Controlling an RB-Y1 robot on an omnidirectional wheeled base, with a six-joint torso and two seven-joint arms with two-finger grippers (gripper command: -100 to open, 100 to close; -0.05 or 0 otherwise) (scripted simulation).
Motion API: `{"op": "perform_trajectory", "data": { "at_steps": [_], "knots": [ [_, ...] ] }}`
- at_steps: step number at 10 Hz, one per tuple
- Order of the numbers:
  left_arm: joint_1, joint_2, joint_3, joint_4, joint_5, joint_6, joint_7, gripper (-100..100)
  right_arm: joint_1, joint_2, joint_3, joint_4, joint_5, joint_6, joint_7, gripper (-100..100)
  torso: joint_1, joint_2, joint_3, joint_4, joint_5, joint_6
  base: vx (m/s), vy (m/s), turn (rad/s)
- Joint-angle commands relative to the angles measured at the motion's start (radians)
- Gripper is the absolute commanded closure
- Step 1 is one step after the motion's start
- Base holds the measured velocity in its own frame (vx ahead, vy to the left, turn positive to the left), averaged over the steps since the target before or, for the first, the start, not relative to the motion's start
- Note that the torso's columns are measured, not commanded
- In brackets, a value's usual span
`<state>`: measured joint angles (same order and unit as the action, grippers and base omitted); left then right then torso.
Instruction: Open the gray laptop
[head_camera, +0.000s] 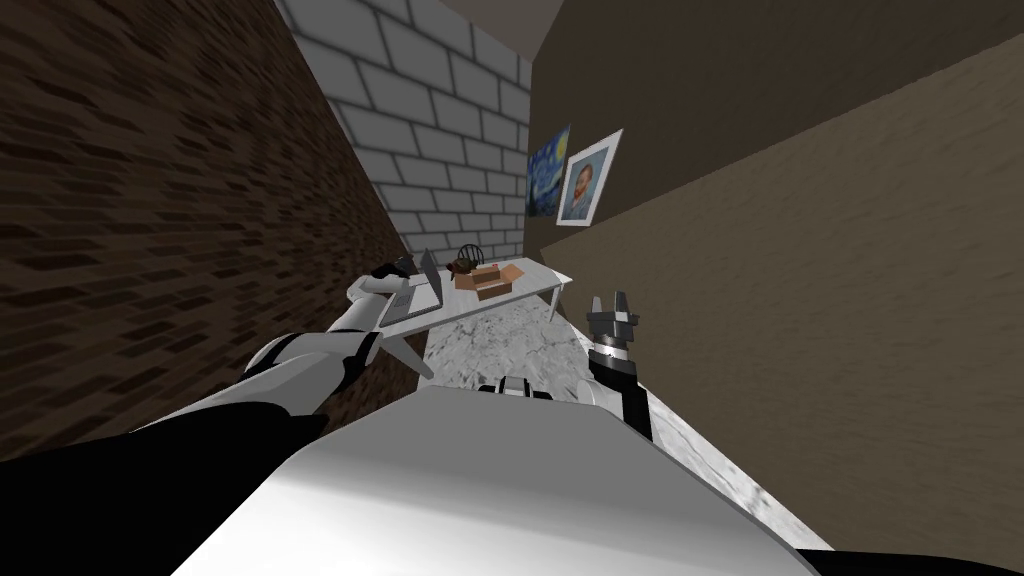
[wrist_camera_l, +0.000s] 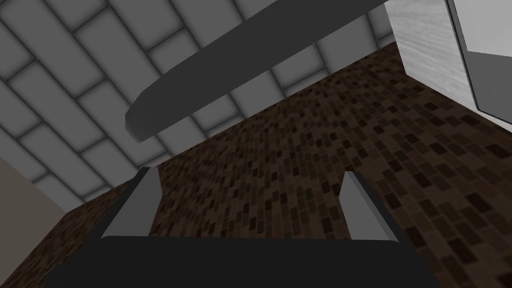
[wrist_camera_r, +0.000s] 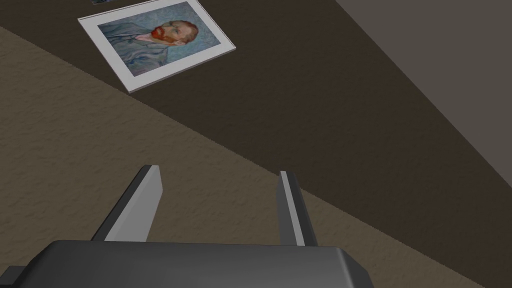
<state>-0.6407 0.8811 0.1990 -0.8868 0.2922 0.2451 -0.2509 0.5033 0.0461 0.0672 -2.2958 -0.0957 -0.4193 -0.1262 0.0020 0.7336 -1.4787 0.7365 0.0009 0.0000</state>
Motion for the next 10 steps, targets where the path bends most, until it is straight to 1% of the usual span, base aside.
{"op": "perform_trajectory", "data": {
  "at_steps": [1, 2, 3, 4, 5, 6, 8, 9, 10],
  "knots": [
    [-0.008, 0.003, -0.009, 0.052, 0.007, -0.008, -0.001, -100, 0.000, 0.000, 0.000, 0.000, 0.000, 0.000, 0.000, 0, 0.000, 0.001, 0.000, 0.000, 0.000, 0.000, 0.012, 0.004, -0.002],
    [-0.052, 0.009, -0.022, 0.088, 0.034, -0.052, -0.050, -100, 0.000, 0.000, 0.000, 0.000, 0.000, 0.000, 0.000, 0, -0.001, 0.002, 0.001, 0.001, -0.001, 0.000, -0.111, -0.041, -0.258],
    [-0.087, 0.009, -0.022, 0.123, 0.034, -0.062, -0.064, -100, 0.000, 0.000, 0.000, 0.000, 0.000, 0.000, 0.000, 0, -0.006, 0.009, 0.005, 0.003, -0.002, 0.002, -0.138, -0.060, -0.151],
    [-0.119, 0.009, -0.022, 0.150, 0.034, -0.062, -0.064, -100, 0.000, 0.000, 0.000, 0.000, 0.000, 0.000, 0.000, 0, -0.006, 0.011, 0.007, 0.004, -0.002, -0.001, -0.075, -0.032, 0.027],
    [-0.119, 0.009, -0.022, 0.188, 0.034, -0.062, -0.064, -100, 0.000, 0.000, 0.000, 0.000, 0.000, 0.000, 0.000, 0, -0.002, 0.006, 0.004, 0.003, -0.001, -0.001, -0.029, -0.007, 0.026],
    [-0.119, 0.009, -0.022, 0.212, 0.034, -0.062, -0.064, -100, 0.000, 0.000, 0.000, 0.000, 0.000, 0.000, 0.000, 0, 0.001, 0.002, 0.001, 0.001, 0.000, -0.001, 0.000, 0.000, 0.000],
    [-0.119, 0.009, -0.022, 0.229, 0.034, -0.062, -0.064, -100, 0.000, 0.000, 0.000, 0.000, 0.000, 0.000, 0.000, 0, 0.000, 0.000, 0.000, 0.000, 0.000, 0.000, 0.010, 0.008, -0.002],
    [-0.118, 0.005, -0.015, 0.219, 0.027, -0.056, -0.063, -100, 0.000, 0.000, 0.000, 0.000, 0.000, 0.000, 0.000, 0, -0.002, 0.003, 0.002, 0.001, -0.001, 0.000, 0.005, 0.004, 0.001],
    [-0.069, 0.003, -0.009, 0.172, 0.007, -0.008, -0.014, 100, 0.000, 0.000, 0.000, 0.000, 0.000, 0.000, 0.000, 0, -0.003, 0.005, 0.003, 0.002, -0.001, 0.000, 0.119, 0.030, 0.211]
  ]
}}
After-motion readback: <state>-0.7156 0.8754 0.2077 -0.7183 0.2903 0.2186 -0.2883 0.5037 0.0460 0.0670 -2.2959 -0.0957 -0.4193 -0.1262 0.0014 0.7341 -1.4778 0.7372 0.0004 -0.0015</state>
